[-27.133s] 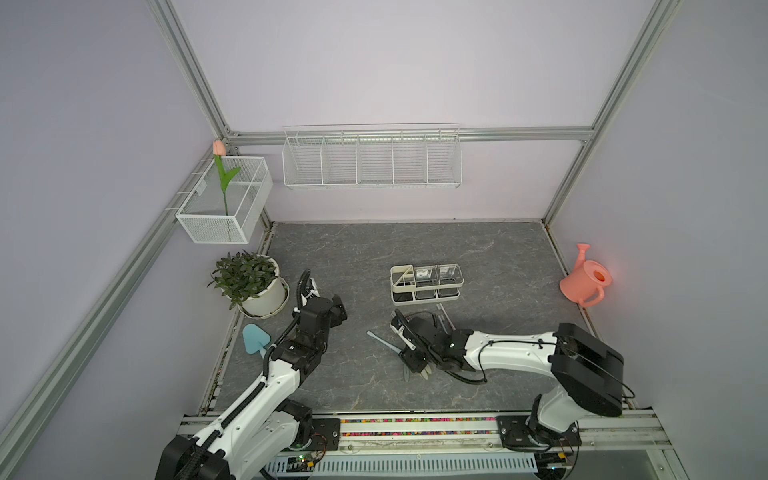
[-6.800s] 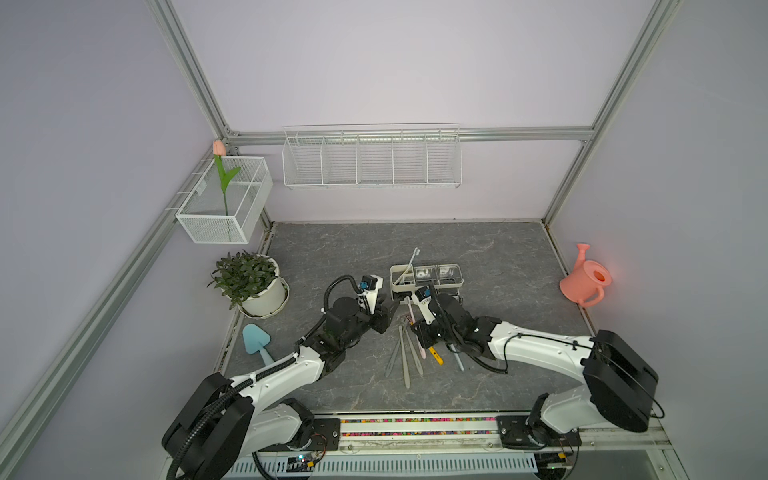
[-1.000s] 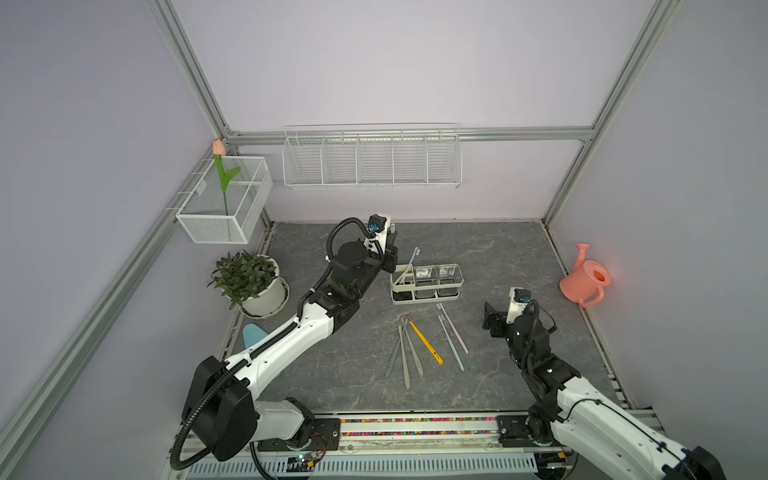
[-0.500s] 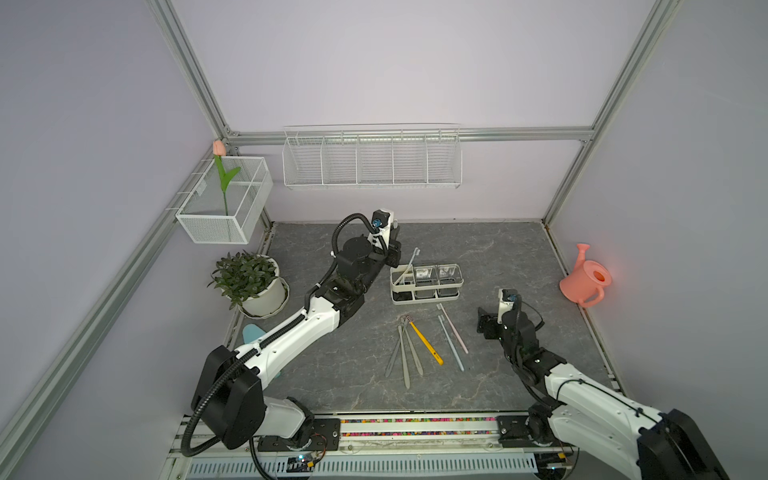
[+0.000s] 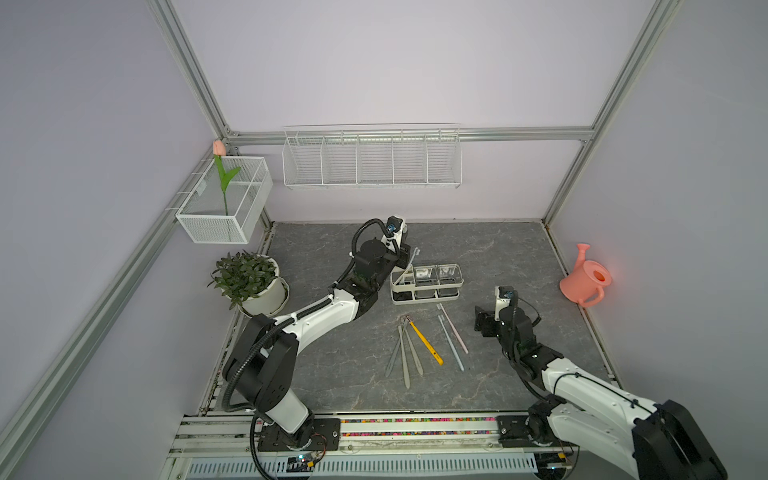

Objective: Place the toothbrush into the toothbrush holder
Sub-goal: Place the toothbrush in the toothbrush holder.

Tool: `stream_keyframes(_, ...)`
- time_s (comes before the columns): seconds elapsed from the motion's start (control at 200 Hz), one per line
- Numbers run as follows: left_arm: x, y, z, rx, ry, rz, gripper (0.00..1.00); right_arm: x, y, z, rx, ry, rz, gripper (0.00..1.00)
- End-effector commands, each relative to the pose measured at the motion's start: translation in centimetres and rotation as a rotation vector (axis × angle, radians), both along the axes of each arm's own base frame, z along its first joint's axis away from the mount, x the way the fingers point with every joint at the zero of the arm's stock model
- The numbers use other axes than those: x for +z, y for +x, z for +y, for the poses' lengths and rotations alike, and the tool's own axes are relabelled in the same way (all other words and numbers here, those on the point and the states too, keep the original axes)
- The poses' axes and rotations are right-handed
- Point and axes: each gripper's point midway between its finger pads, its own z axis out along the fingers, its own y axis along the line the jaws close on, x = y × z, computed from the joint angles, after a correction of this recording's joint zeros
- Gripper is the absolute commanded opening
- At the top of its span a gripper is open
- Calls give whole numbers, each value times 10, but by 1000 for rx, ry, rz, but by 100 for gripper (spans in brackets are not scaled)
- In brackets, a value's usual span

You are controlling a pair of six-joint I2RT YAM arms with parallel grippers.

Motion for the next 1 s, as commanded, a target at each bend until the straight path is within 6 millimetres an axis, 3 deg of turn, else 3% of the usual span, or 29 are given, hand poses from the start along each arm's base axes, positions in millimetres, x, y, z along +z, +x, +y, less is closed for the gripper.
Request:
stream_keyframes(0.0, 19, 7, -1, 14, -21, -68, 0, 6, 4, 1, 3, -9, -4, 89)
stream_keyframes(0.635, -34, 14, -3, 33, 2, 27, 0, 6, 4, -3, -17, -21, 2, 89)
stream_keyframes(0.995, -49, 11, 0, 41, -13, 69, 0, 6, 4, -3, -20, -24, 6, 89)
